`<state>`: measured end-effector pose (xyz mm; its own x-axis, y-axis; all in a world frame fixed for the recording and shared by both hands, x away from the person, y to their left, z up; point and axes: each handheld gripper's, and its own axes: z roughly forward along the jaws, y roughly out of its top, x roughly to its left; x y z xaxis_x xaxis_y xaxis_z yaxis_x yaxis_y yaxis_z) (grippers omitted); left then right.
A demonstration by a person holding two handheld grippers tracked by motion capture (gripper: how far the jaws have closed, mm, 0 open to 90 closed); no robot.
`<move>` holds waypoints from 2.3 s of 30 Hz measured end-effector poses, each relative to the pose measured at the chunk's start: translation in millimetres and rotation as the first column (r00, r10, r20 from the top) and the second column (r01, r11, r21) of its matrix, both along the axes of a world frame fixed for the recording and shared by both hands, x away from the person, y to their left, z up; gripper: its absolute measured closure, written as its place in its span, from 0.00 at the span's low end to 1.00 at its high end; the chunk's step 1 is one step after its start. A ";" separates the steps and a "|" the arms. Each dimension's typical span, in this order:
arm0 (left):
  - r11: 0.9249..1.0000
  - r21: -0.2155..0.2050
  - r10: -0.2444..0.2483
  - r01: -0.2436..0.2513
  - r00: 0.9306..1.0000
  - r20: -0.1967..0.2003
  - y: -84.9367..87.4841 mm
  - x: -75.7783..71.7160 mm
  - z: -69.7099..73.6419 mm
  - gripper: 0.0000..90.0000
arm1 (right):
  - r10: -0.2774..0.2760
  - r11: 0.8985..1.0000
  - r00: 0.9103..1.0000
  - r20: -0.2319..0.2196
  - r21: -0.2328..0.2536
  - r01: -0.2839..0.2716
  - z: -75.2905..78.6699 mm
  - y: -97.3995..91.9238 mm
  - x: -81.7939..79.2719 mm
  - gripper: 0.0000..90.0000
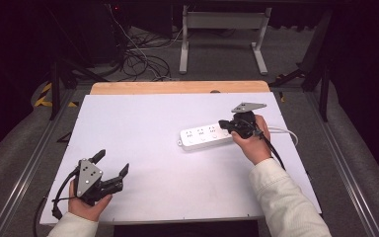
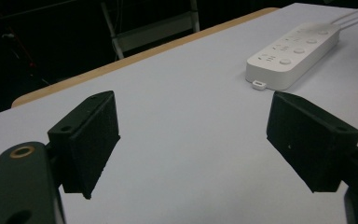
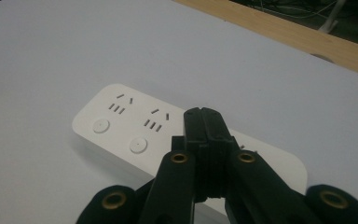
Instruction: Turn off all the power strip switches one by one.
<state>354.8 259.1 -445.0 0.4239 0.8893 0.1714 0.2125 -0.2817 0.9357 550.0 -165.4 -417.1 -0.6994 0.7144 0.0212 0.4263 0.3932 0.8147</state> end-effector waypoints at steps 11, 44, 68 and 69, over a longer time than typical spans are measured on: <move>1.000 -0.001 0.002 -0.002 1.000 -0.002 0.5 -0.1 0.1 0.19 | -0.048 0.997 0.999 0.010 -0.052 0.049 5.0 -23.4 7.9 1.00; 1.000 0.000 0.005 -0.005 1.000 -0.007 0.6 0.9 -0.8 0.19 | -0.028 0.991 0.995 -0.095 -0.136 0.015 -33.3 -15.4 19.4 1.00; 1.000 0.002 0.000 0.000 1.000 -0.007 0.1 0.7 -0.9 0.19 | -0.018 0.993 0.998 -0.063 -0.118 0.011 -40.7 -11.4 17.0 1.00; 1.000 0.002 0.001 -0.001 1.000 -0.008 0.2 0.7 -0.9 0.19 | -0.018 0.993 0.998 -0.058 -0.120 0.011 -40.9 -10.9 16.6 1.00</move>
